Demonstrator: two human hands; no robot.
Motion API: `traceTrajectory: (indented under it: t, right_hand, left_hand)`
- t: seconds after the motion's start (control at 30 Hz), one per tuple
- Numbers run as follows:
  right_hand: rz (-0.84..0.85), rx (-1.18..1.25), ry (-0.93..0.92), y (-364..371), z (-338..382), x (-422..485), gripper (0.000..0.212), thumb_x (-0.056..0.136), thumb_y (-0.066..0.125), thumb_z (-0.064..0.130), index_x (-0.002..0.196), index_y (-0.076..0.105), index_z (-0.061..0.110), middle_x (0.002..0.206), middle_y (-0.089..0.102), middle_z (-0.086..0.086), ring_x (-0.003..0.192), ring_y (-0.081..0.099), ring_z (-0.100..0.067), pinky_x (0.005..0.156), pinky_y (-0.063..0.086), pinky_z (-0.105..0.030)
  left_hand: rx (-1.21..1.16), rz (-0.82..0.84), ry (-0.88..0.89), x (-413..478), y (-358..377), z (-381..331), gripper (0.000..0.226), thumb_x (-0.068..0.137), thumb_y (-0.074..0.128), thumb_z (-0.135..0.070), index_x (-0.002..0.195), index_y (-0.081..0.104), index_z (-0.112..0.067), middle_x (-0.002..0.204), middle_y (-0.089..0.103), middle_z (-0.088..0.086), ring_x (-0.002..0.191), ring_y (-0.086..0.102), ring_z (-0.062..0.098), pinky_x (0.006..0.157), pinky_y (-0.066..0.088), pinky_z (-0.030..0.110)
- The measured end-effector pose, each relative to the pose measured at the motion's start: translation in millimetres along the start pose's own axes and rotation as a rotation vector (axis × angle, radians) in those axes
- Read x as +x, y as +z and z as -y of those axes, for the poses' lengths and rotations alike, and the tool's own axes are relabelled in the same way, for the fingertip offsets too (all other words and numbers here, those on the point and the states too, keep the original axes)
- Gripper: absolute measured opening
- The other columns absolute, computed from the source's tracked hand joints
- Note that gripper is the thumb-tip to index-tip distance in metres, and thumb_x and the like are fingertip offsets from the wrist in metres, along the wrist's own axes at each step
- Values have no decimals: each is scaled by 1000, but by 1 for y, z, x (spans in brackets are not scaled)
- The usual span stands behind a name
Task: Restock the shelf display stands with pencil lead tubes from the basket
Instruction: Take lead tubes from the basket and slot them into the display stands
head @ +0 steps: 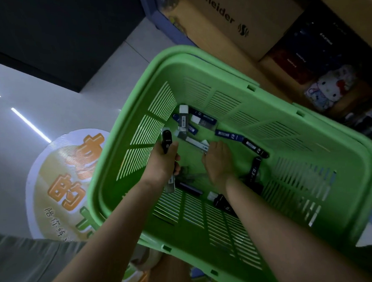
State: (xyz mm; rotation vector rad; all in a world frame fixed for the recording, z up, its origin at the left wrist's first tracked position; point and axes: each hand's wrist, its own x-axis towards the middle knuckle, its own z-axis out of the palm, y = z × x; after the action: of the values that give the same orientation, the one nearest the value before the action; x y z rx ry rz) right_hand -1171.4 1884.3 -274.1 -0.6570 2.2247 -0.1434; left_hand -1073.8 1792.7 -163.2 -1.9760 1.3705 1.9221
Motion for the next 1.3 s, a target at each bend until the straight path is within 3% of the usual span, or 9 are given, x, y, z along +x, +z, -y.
traceTrajectory:
  t: [0.1,0.2,0.23,0.37,0.5,0.73,0.83,1.13,1.3]
  right_hand:
    - [116,116,82,-14,3,-9,28,100,41,21,118,47,1,97,59,-14,79,57,-22,72,51,-40]
    - [195,266,106,-28,9,-31,39,102,31,29,133,38,8,71,49,3,59,33,-11,62,29,-25]
    - [160,559,184,-32,10,-34,41,102,28,32,132,41,7,71,53,8,60,37,-10,63,29,-23]
    - [219,350,-112,-72,25,-66,25,102,29,30,108,39,7,78,49,-7,65,47,-18,59,38,-30]
    - [328,355,-273,-106,37,-97,9,103,32,25,106,30,16,63,36,3,45,32,-10,39,24,-20]
    - [287,252,-413,-156,35,-141,15,103,32,26,113,35,16,73,51,-3,56,48,-15,47,36,-25]
    - [305,352,-409,-170,31,-157,23,102,34,30,122,34,17,82,57,-2,62,59,-13,52,52,-27]
    - [135,642,-474,-206,20,-206,30,104,30,26,131,41,18,102,62,1,88,63,-11,69,57,-25]
    - [-50,539,-496,-222,16,-222,31,103,28,30,129,43,21,84,58,11,64,54,-5,67,49,-35]
  left_hand:
    - [20,-12,5,-5,-2,5,21,95,52,-23,110,49,-9,74,50,0,60,47,10,58,45,23]
    - [17,-60,16,-11,1,8,18,89,63,-23,100,54,-13,73,52,0,63,47,10,74,45,31]
    - [23,-66,22,-16,3,8,15,89,63,-25,95,54,-14,70,51,-1,61,47,10,71,44,29]
    - [-141,-36,52,-35,13,4,17,94,55,-25,85,51,-11,66,54,3,44,47,6,47,43,20]
    - [-221,-1,82,-59,24,-8,29,91,58,-30,104,57,-4,72,59,5,56,49,14,56,42,29]
    - [-269,167,277,-105,24,-29,18,93,57,-21,83,54,-6,46,47,-7,43,37,9,42,33,19]
    - [-213,174,384,-125,26,-37,22,93,58,-21,75,52,-10,44,44,-8,40,35,7,38,30,17]
    - [-384,302,502,-175,40,-65,31,96,48,-33,85,53,-5,50,48,-4,43,44,11,46,41,26]
    - [-419,272,608,-196,51,-78,31,96,50,-30,84,53,-2,53,42,3,42,39,14,39,39,21]
